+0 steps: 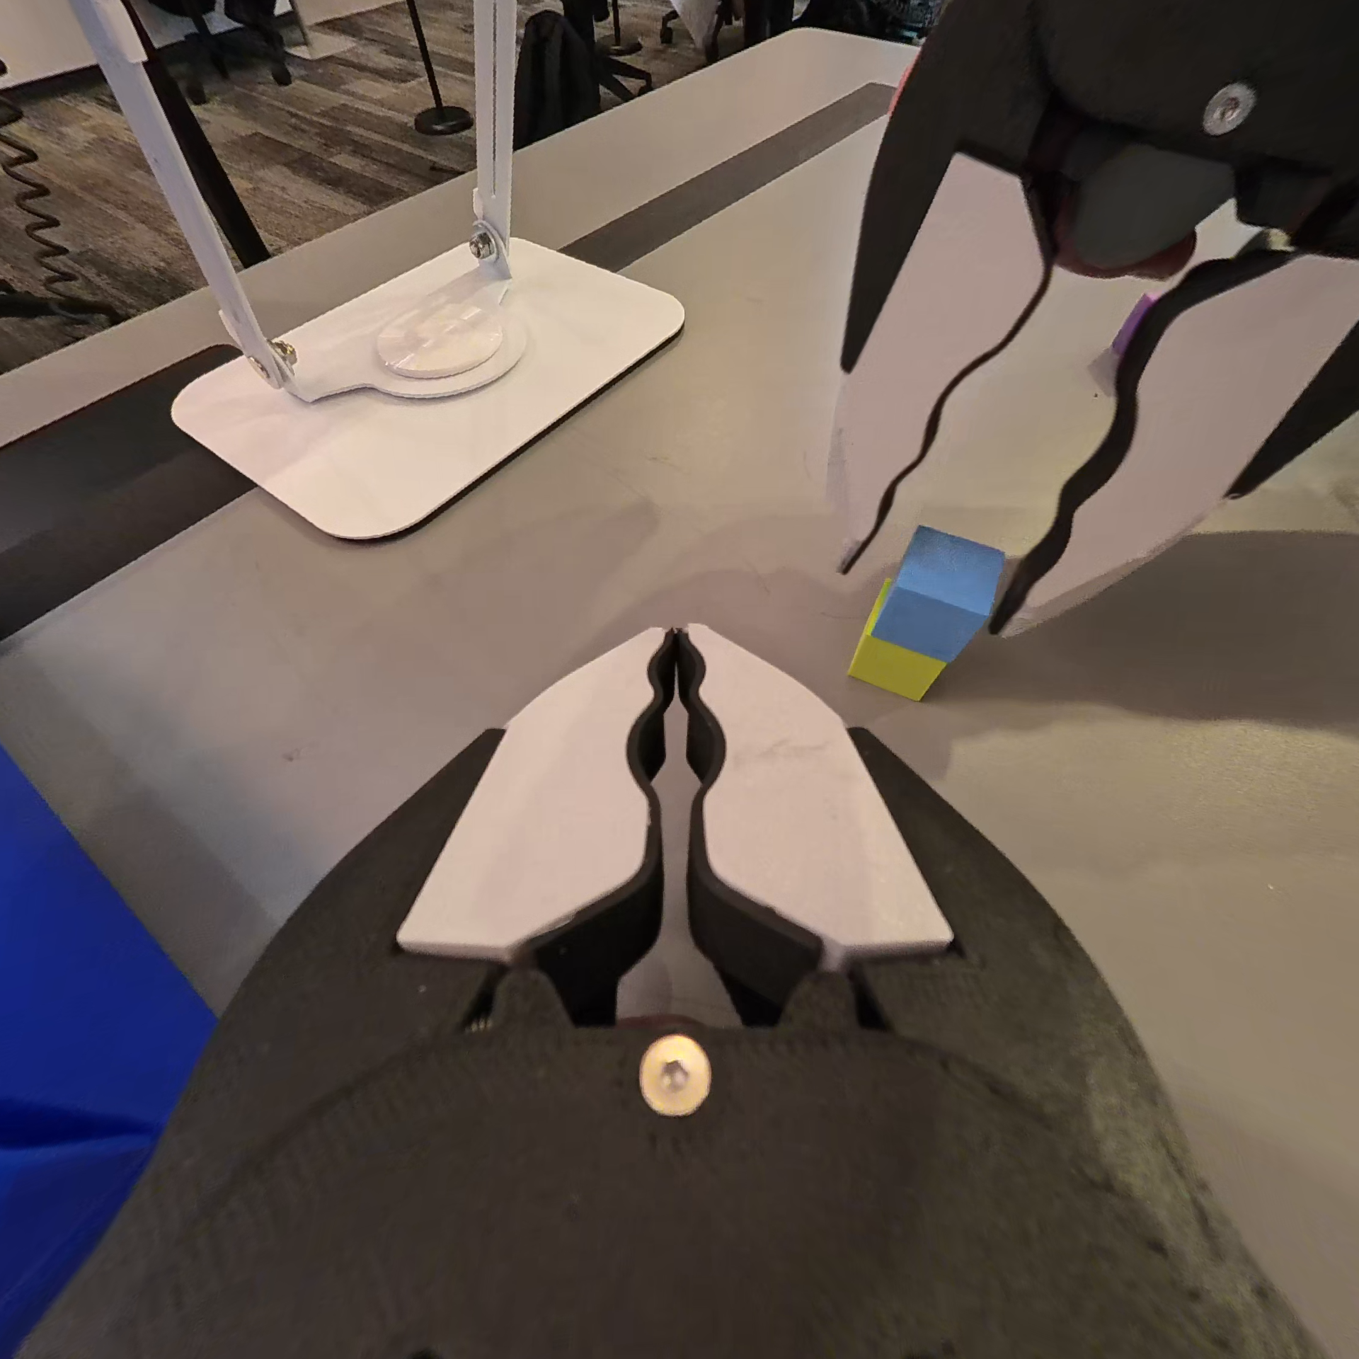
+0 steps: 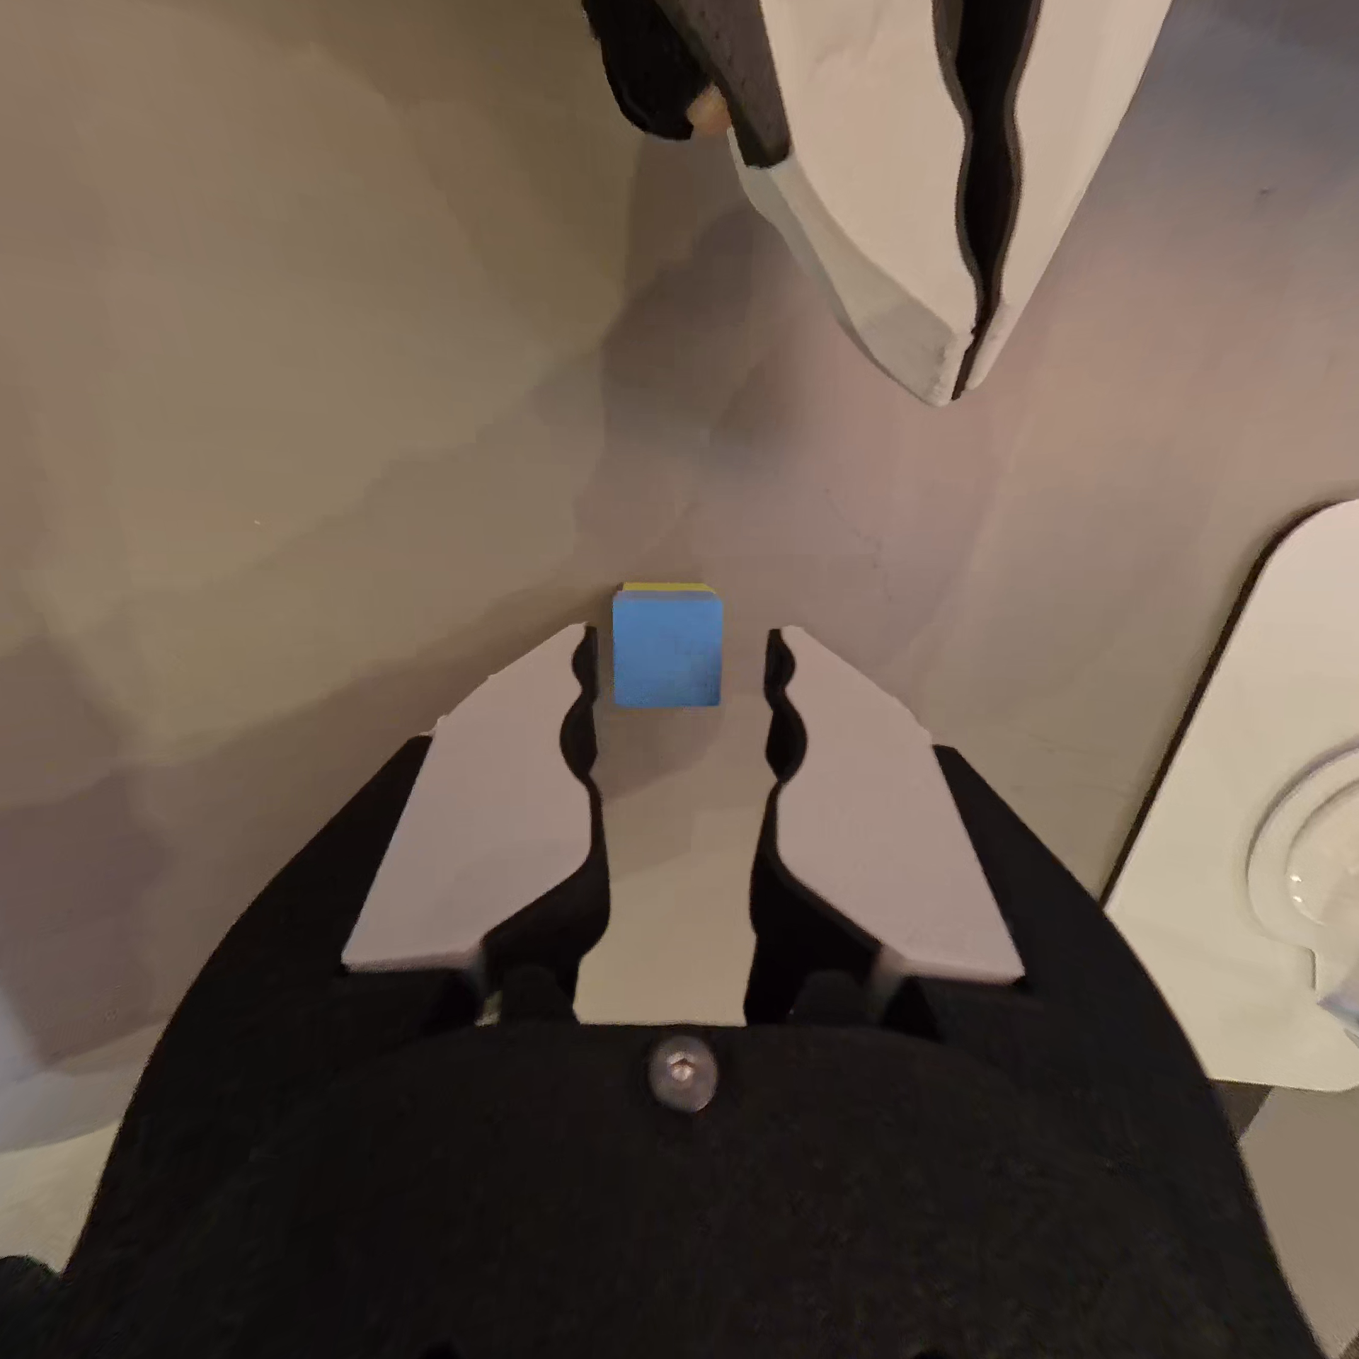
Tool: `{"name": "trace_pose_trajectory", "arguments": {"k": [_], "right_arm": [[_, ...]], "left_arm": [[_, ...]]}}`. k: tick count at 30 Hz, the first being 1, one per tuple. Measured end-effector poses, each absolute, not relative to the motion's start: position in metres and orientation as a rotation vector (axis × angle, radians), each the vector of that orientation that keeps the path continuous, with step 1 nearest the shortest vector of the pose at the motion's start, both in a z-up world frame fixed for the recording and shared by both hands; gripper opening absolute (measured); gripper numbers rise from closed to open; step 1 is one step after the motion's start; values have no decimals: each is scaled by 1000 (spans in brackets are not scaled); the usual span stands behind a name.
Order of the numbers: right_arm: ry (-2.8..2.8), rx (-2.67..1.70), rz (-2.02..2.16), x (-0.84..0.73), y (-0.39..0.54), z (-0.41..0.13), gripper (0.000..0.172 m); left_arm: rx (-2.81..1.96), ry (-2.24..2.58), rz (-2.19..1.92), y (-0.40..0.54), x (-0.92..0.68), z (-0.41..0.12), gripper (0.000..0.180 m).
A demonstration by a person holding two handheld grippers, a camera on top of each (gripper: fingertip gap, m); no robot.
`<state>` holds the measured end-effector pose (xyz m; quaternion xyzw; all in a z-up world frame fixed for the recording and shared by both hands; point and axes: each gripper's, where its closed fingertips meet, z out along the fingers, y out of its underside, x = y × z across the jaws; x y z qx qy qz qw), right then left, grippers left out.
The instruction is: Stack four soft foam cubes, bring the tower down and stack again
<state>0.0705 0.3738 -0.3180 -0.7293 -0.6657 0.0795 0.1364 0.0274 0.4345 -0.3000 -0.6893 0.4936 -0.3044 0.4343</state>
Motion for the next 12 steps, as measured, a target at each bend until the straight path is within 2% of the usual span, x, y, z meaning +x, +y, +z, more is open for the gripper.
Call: {"name": "trace_pose_trajectory", "arguments": {"k": [1,12], "right_arm": [[-1916,-2102,249,68,372,-316,46],[-1514,-2266,111,158,354,-258,42]], "left_arm": [[-1717,1229,-759,434,27,-300,0],[-1720,1243,-751,434,28,-302,0]]}}
